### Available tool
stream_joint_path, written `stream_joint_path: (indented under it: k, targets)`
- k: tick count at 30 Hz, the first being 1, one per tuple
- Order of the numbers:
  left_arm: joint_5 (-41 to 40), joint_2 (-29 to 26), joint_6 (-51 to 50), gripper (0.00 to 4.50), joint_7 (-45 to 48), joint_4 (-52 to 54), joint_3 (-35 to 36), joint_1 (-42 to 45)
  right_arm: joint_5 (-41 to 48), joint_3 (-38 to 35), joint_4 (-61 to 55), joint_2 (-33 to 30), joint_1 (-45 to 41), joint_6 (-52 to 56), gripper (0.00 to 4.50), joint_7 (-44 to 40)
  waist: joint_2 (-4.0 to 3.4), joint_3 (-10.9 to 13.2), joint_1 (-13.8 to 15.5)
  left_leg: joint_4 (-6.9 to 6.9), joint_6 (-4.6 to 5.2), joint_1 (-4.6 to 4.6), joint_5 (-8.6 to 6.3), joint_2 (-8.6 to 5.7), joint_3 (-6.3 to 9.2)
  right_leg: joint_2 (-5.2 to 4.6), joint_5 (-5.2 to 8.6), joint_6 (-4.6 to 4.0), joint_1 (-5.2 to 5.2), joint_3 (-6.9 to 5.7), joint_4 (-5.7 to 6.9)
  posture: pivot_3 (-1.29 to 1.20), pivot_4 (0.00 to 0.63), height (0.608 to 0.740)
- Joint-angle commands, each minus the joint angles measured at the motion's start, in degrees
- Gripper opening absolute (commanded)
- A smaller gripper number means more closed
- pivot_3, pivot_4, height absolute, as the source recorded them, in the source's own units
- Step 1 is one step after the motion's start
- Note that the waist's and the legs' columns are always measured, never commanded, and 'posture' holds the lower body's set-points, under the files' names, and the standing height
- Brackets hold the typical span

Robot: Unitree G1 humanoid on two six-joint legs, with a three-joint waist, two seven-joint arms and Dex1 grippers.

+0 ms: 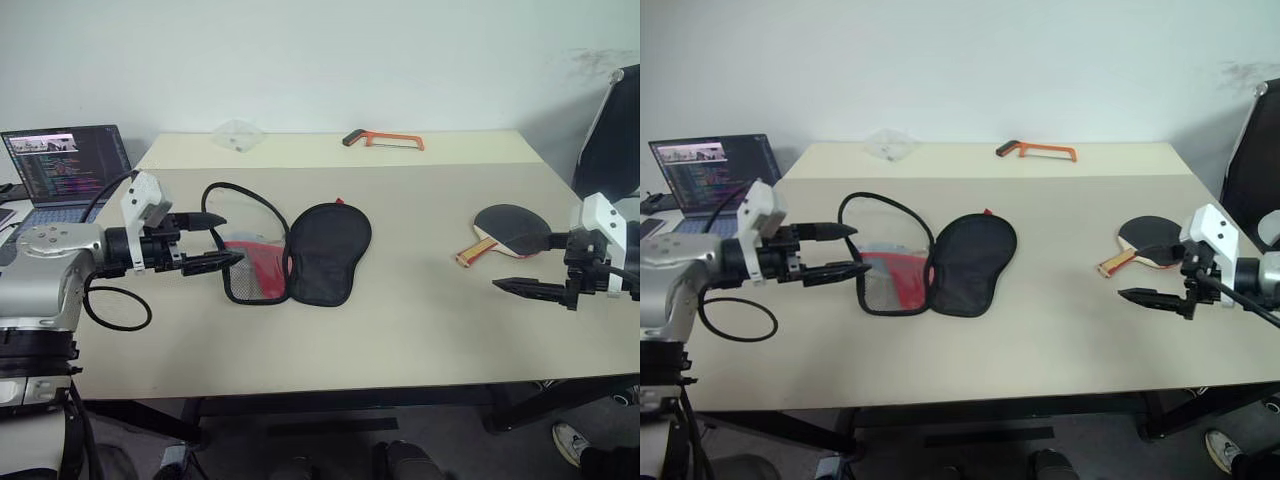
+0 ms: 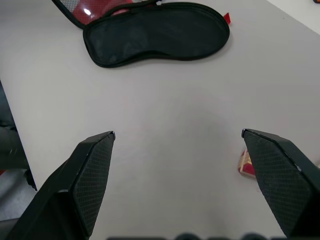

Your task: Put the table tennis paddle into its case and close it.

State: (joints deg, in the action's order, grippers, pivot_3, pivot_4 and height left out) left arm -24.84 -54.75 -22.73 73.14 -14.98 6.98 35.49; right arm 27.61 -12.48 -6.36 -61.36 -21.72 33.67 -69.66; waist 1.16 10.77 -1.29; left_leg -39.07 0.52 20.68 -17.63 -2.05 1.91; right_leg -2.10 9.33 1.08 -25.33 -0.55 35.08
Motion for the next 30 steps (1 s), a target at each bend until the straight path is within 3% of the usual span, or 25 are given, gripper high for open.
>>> stream_joint_path:
  k: [1,8,17,21,27,30]
  targets:
    - [0.43,0.38,1.92,4.50,-0.20,-0.36,1.04,1.04,1.74,-2.71,-2.00,-1.65,-0.98,1.03,4.48,0.26,0.00,0.00,0.00,0.00,0.00,0.00,0.00,0.00,0.00,0.00,0.00,0.00,0.00,0.00,0.00,0.00,0.150,0.740]
    - [2.52,2.10,3.35,4.50,-3.96,-1.52,1.39,1.12,1.93,0.21,-1.51,-0.05,-4.86,1.30,4.48,0.67,0.01,0.01,-0.08,-0.01,0.00,0.00,0.00,0.02,-0.01,0.00,-0.01,-0.02,-0.01,0.01,0.00,0.00,0.150,0.740]
    - [0.37,-4.35,-0.57,4.50,-1.40,-5.16,7.26,-4.95,1.31,1.36,-1.37,1.89,-5.10,0.22,4.48,1.39,0.01,0.00,-0.21,0.01,0.01,0.01,0.00,0.03,0.01,0.00,-0.02,-0.04,-0.03,-0.01,0.00,0.00,0.150,0.740]
    - [-1.72,-4.80,-4.97,4.50,-0.97,-5.93,9.41,-8.07,1.31,1.86,-1.27,3.24,-4.44,-0.27,4.48,1.77,0.01,0.00,-0.19,0.00,0.01,0.01,0.00,0.04,0.01,0.00,0.01,0.02,-0.03,-0.02,0.00,0.00,0.150,0.740]
    - [-0.95,-2.24,-7.60,4.50,-2.39,-4.24,6.96,-10.44,1.13,3.64,-1.02,4.69,-5.82,-0.55,4.48,1.67,0.02,0.00,0.23,-0.01,0.01,0.01,0.00,0.03,0.06,-0.01,-0.01,-0.01,-0.02,-0.04,0.00,0.00,0.150,0.740]
    - [-2.56,2.30,-10.97,4.50,-5.49,-4.02,6.64,-8.85,1.11,4.97,-1.80,5.86,-6.31,0.14,4.48,2.53,0.03,-0.01,0.46,-0.01,0.01,0.00,0.00,0.03,0.06,-0.02,-0.03,-0.05,0.00,-0.03,0.00,0.00,0.150,0.740]
